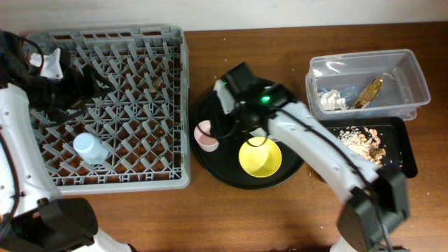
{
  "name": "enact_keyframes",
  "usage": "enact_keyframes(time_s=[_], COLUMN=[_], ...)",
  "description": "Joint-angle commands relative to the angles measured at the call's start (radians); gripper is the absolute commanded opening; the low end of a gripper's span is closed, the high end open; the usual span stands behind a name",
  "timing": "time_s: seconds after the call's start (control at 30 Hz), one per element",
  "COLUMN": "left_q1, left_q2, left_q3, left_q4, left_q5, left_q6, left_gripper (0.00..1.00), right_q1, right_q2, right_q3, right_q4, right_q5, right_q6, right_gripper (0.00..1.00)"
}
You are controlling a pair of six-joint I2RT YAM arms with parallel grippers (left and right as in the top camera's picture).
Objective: Sort waste into correct bins and load items into the dishwasher rack
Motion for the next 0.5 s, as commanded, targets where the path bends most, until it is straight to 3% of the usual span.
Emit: enact_keyframes(time_s=[0.0,0.03,0.07,0.1,0.13,0.23,0.3,0.4,0.47], left_q1=[0.003,-0.005,-0.025,-0.067,-0.089,-0.166,-0.165,-0.185,-0.246], left_q2=[-0.064,-0.073,-0.079,-0.079,-0.078,-0.078,-0.078,-0.078,-0.078], left_q3=[0.013,0.013,0.013,0.013,0.013,0.013,0.013,0.013,0.013], left_q4=[-0.094,-0.094,-0.094,-0.094,-0.092,-0.034,0.013,0.037,0.038], left_q5=[0.304,0.303,0.301,0.299,0.299,0.315,0.464,0.702,0.791], left_q6=[0.217,0.217,0.217,0.217,0.227,0.212,0.205,0.206,0.206], left_gripper=[0.96,0.95,0.95,0.96,0.96,0.98,0.99,0.99,0.98], right_q1=[0.016,0.01,0.01,0.01,0.008,-0.026,-0.071,-0.258,-0.324], right_q2=[0.127,0.187,0.239,0.264,0.26,0.166,0.083,-0.156,-0.217], right_q3=[-0.006,-0.006,-0.006,-0.006,-0.005,0.101,0.171,0.225,0.225], right_q4=[0.054,0.078,0.084,0.082,0.079,-0.091,-0.197,-0.211,-0.193], right_q5=[0.251,0.249,0.243,0.221,0.221,0.16,0.087,-0.607,-0.786], right_q6=[0.1,0.1,0.1,0.099,0.089,0.065,0.037,-0.264,-0.306], right_gripper=[0.62,0.61,0.48,0.18,0.06,0.04,0.04,0.04,0.04])
